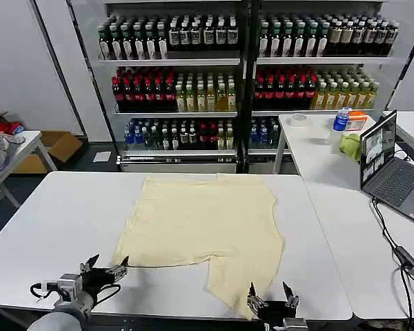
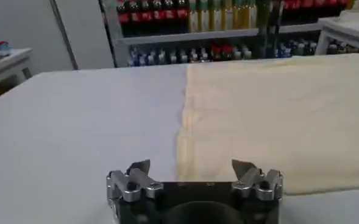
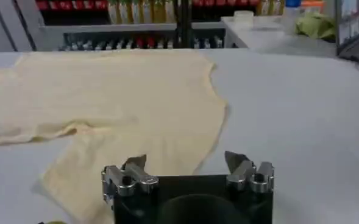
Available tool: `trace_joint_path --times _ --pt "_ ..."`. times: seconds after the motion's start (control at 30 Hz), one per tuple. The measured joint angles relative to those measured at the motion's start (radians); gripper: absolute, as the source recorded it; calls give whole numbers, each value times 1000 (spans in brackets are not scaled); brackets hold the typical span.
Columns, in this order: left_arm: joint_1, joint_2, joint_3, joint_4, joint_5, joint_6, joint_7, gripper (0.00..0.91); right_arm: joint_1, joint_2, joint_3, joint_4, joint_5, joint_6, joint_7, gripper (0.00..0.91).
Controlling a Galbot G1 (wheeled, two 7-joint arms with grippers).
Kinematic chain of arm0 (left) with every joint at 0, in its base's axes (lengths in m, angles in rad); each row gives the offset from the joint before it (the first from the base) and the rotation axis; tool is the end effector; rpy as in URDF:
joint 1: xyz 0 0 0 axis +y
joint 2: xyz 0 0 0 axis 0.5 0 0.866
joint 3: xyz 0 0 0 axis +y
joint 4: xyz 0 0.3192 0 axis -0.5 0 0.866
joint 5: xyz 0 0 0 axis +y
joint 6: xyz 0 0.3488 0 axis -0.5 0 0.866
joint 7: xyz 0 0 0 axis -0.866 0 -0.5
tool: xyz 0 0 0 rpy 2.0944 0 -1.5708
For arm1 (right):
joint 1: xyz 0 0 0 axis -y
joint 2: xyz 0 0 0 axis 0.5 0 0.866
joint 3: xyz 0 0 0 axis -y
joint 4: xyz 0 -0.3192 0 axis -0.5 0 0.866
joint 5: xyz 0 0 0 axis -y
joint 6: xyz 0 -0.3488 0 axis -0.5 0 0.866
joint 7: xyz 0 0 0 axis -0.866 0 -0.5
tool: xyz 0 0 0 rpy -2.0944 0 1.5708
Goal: Fold and organize the clothes.
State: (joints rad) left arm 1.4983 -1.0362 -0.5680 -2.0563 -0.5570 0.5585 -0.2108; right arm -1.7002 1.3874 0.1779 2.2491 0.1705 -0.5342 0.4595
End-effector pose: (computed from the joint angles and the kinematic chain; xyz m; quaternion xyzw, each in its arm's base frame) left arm 0.2217 0.0915 -0.2492 -0.0055 -0.9601 -0.0296 0.2782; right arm 0.1328 0.0722 -0.2469 -0.0046 -0.9590 0.0005 0.2834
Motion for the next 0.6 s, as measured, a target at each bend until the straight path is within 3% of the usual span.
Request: trace_joint_path --times 0.07,0.1,0.2,0.23,0.27,0.33,0.4,0.43,0.6 --pt "-7 5 2 6 -15 3 0 897 1 5 -7 -7 0 -1 3 907" --pt "-9 6 4 7 -20 4 0 806 1 7 -9 -10 0 -2 3 907" --pt "-15 7 9 13 -32 7 2 312 4 12 -19 -20 3 -3 5 907" --pt "-19 8 12 16 -36 9 3 10 4 13 -21 -22 4 -3 5 766" --pt "-22 9 14 19 -38 9 4 10 5 14 -22 -24 6 -4 6 715" --pt "-28 10 18 25 -44 10 4 10 5 14 -25 -28 9 -4 6 433" --pt "-33 10 21 30 -48 12 5 10 5 12 -26 -31 11 -4 6 312" --pt "-34 11 23 32 -50 12 5 10 5 12 -26 -31 12 -4 6 202" --pt "-31 12 27 35 -56 13 14 10 5 11 -29 -35 13 -3 6 101"
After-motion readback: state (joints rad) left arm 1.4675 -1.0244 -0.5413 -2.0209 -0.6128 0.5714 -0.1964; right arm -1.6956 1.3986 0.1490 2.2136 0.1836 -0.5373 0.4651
